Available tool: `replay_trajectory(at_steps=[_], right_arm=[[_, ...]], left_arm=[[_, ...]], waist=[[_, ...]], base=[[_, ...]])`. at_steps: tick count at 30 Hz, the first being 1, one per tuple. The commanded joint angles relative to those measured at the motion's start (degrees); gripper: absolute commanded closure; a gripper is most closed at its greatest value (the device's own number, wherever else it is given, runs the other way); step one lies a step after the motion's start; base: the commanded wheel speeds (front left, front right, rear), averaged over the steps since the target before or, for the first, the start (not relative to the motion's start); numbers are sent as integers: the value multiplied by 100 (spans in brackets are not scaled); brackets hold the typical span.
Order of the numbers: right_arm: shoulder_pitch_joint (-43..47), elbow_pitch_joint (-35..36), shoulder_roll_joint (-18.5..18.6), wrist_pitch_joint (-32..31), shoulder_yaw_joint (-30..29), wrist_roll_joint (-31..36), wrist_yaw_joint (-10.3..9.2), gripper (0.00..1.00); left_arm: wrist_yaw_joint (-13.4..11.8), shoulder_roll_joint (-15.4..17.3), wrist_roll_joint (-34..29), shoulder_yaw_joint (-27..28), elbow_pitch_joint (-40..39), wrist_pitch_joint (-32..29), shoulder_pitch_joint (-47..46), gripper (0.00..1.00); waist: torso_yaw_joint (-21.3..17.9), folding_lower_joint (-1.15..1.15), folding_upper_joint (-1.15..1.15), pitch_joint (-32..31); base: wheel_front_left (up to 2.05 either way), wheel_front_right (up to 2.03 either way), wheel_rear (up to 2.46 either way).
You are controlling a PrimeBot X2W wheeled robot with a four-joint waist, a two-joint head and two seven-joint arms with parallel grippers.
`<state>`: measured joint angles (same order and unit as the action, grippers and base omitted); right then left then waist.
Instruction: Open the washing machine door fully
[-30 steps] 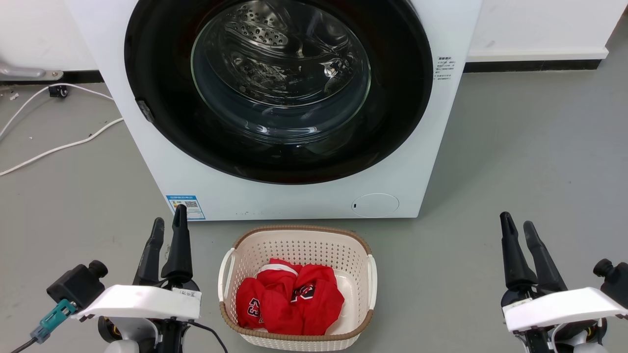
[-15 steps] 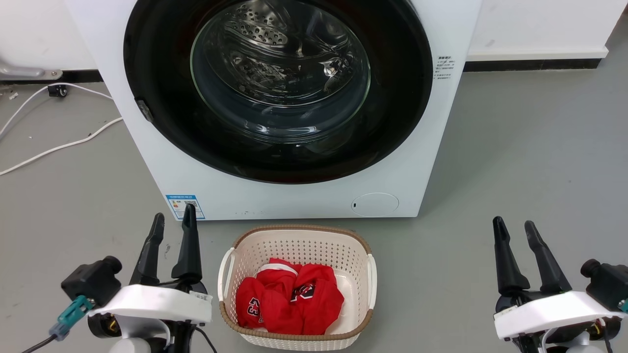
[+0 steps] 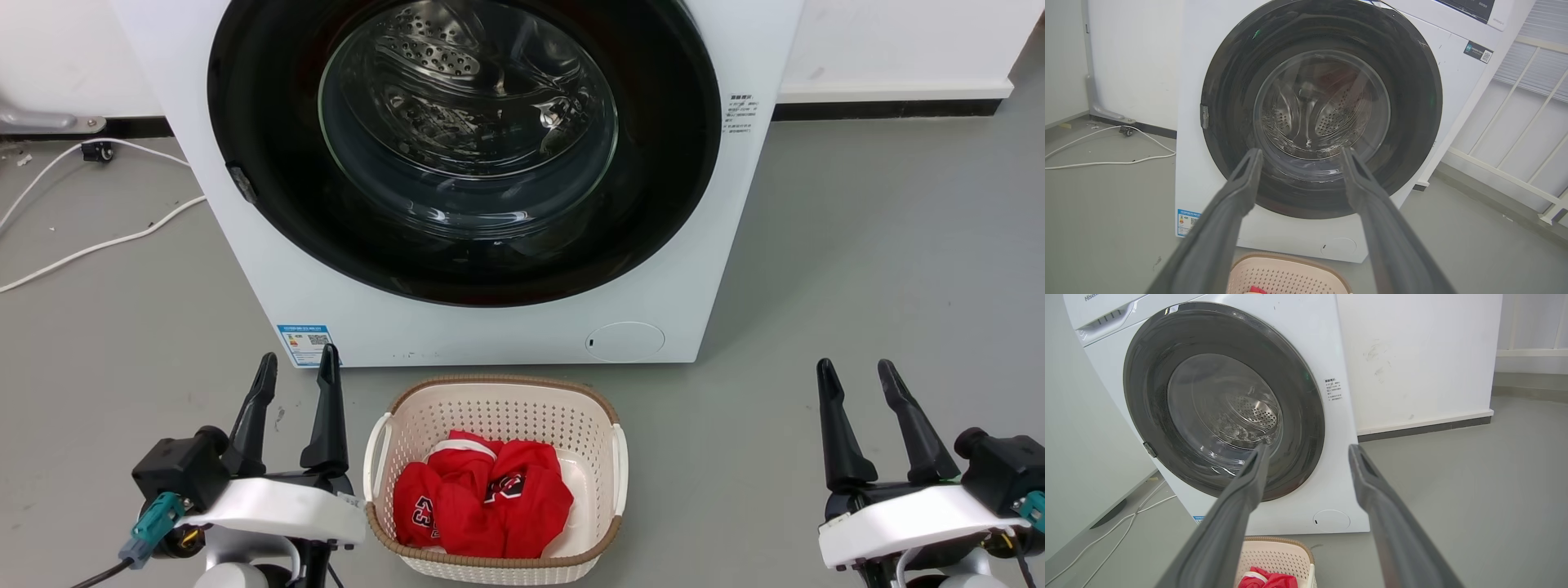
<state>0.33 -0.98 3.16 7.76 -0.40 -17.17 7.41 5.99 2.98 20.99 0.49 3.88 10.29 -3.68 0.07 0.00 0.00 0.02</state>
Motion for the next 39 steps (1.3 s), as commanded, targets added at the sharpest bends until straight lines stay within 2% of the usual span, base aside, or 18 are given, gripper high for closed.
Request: replay_trajectory(at_steps=[1,13,39], right_arm=[[33,94,-14,18,1,183,9,0],[87,289,-22,-23,21,826,10,0],[184,219,-37,67,76,1539,7,0]], left_arm=[[-24,22,-169,-12,-52,63,31,0],[-119,66,-807,-28,6,210,54,0],[-210,70,-1863,-124,-79,467,137,0]], waist=[[3,0,0,-4],[16,0,0,-8],[3,0,0,9]], base=[[0,0,0],[0,0,0],[0,0,0]])
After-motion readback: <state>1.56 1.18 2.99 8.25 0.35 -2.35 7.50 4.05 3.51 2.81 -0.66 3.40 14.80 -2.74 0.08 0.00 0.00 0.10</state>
